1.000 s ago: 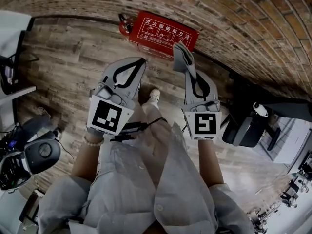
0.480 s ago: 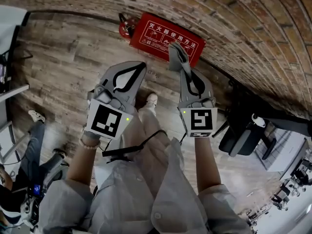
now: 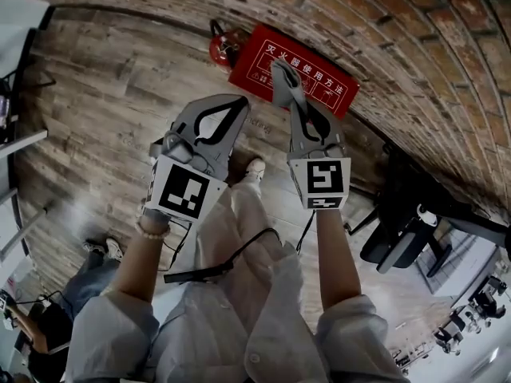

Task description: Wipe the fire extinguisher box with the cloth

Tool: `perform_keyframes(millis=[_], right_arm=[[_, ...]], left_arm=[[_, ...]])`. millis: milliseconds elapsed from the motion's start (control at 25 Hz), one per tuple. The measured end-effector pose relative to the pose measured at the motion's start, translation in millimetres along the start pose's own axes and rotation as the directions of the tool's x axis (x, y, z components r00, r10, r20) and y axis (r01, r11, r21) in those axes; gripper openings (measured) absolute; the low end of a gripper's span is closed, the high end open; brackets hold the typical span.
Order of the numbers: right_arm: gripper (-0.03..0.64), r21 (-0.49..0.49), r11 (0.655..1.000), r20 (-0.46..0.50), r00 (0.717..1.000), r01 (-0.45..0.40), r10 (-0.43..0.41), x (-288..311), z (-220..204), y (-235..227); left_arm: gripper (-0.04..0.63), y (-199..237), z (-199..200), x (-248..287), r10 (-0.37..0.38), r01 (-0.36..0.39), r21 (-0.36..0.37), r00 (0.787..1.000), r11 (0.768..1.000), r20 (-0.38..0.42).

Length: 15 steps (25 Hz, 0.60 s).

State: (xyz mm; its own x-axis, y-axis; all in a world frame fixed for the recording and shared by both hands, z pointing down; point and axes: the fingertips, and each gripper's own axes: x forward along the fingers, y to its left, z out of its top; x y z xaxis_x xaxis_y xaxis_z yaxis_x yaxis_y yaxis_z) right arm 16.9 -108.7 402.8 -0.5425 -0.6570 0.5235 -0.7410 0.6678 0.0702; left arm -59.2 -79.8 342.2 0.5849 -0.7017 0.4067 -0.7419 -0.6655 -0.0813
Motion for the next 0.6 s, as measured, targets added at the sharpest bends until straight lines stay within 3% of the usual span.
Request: perform_keyframes(millis=[600], right_arm=[[0.02,-0.029,0.999,-0.033,0.999,-0.042,0.041,119.7,-8.3,12.5]], left_arm=[[-0.002,64.0,-55.1,11.7,0.055,-0.057,-0.033,0.997,0.998,-0.054]])
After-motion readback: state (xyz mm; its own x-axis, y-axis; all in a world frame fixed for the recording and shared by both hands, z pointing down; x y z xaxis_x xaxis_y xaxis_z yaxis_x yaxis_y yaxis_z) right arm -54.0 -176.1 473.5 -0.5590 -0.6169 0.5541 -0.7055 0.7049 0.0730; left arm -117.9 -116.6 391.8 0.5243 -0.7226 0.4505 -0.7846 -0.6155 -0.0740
